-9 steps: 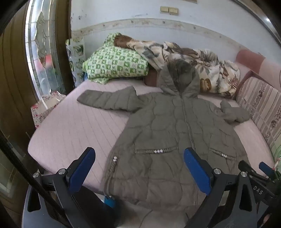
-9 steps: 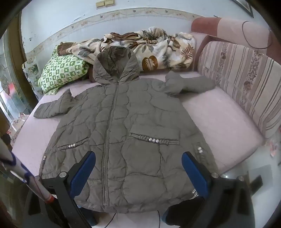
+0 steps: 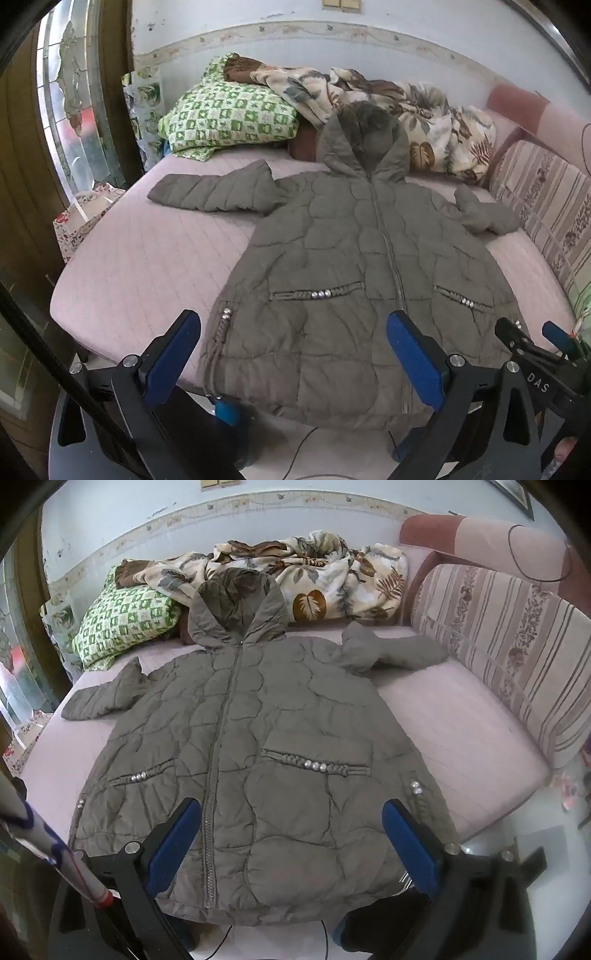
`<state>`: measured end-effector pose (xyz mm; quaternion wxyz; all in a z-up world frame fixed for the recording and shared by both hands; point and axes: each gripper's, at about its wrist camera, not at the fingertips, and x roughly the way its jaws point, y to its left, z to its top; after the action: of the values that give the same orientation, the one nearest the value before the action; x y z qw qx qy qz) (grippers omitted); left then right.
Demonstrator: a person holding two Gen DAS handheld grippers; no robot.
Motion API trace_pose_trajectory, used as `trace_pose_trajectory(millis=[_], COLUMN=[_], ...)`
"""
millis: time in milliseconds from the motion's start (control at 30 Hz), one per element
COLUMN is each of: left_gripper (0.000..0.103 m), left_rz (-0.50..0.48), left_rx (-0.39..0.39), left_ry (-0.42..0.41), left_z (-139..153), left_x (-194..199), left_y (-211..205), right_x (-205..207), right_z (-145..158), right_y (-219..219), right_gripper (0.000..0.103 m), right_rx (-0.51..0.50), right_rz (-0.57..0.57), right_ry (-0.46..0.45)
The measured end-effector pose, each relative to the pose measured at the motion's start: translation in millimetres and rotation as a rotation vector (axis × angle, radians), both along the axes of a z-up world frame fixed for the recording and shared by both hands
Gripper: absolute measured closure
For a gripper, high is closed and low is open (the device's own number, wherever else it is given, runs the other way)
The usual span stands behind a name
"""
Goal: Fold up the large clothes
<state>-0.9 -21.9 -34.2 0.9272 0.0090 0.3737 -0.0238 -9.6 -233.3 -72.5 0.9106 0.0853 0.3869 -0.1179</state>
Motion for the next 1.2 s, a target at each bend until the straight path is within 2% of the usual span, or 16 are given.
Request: trace_pose_trajectory(millis=[267, 400, 600, 1033, 1200], left_gripper=[0.003, 0.003, 0.003, 0.003, 0.003], left_rz=[-0.032, -0.028, -0.026, -0.186, -0.151], left_rx=[-0.033, -0.049, -0.081, -0.137, -0.116], left_ry=[0.05, 0.061, 0.056, 0.061, 0.01], left_z=[-16, -28, -31, -20, -9], left_x=[0, -14, -37, -68, -75], left_y=[-10, -12, -13, -28, -23], right_x=[3, 4, 5, -10, -23], right_z=[-10, -13, -15, 3, 10], right_y=[-5, -8, -15, -11, -10], right_gripper=[0.003, 0.003, 0.003, 0.003, 0.003], right_rx=[-0.023, -0.029, -0.025, -0.051, -0.06], right_rz=[-0.014, -0.025, -0.04, -0.053, -0.062], right_ry=[0.009, 0.01, 0.014, -0.029, -0.035])
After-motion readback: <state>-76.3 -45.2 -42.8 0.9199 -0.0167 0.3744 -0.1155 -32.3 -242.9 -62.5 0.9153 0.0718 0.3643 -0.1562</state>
